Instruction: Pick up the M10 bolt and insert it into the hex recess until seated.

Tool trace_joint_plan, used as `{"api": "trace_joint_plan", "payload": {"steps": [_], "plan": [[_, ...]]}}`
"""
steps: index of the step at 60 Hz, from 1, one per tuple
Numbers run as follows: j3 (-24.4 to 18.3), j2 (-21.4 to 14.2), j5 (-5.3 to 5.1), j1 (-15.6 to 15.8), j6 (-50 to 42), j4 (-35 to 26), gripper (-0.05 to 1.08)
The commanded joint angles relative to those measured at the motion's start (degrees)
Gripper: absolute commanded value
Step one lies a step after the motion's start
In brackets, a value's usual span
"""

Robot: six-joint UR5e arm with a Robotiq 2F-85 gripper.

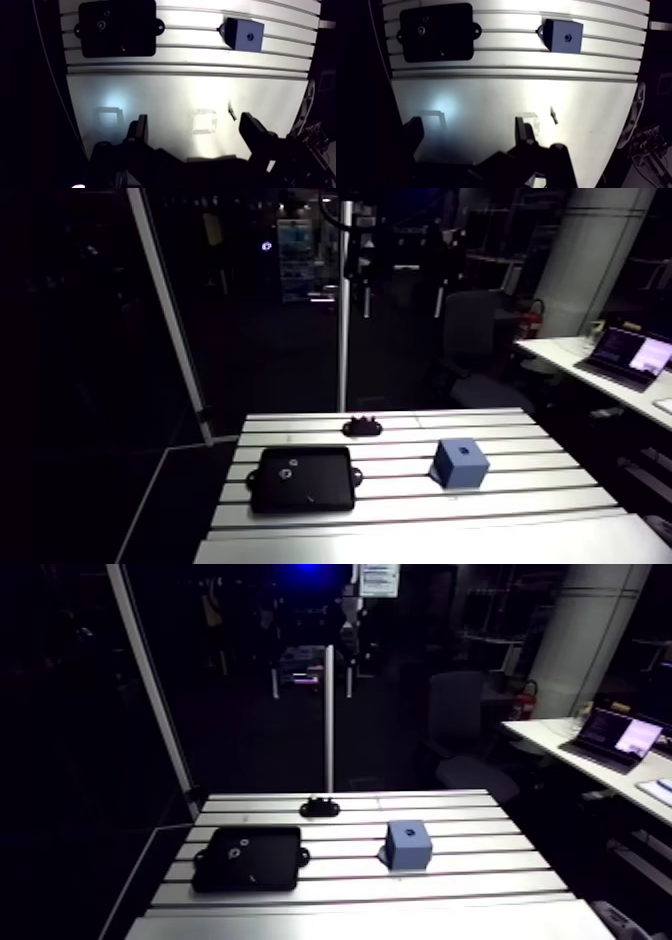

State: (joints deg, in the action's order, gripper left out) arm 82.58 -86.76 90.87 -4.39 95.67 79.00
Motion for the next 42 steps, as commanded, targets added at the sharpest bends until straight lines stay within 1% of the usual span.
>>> {"api": "trace_joint_plan", "payload": {"steps": [1,11,17,25,40,42], "plan": [[0.1,0.0,0.05,0.3,0.1,0.1,0.01],[0.6,0.0,0.05,0.3,0.0,0.8,0.01],[1.4,0.0,-0.04,0.5,0.0,2.5,0.01],[3.9,0.1,-0.04,0.7,0.4,7.3,0.01],[6.7,1.1,0.05,0.7,2.2,15.0,0.01],[7.9,1.4,-0.04,0.7,2.4,17.4,0.01]]}}
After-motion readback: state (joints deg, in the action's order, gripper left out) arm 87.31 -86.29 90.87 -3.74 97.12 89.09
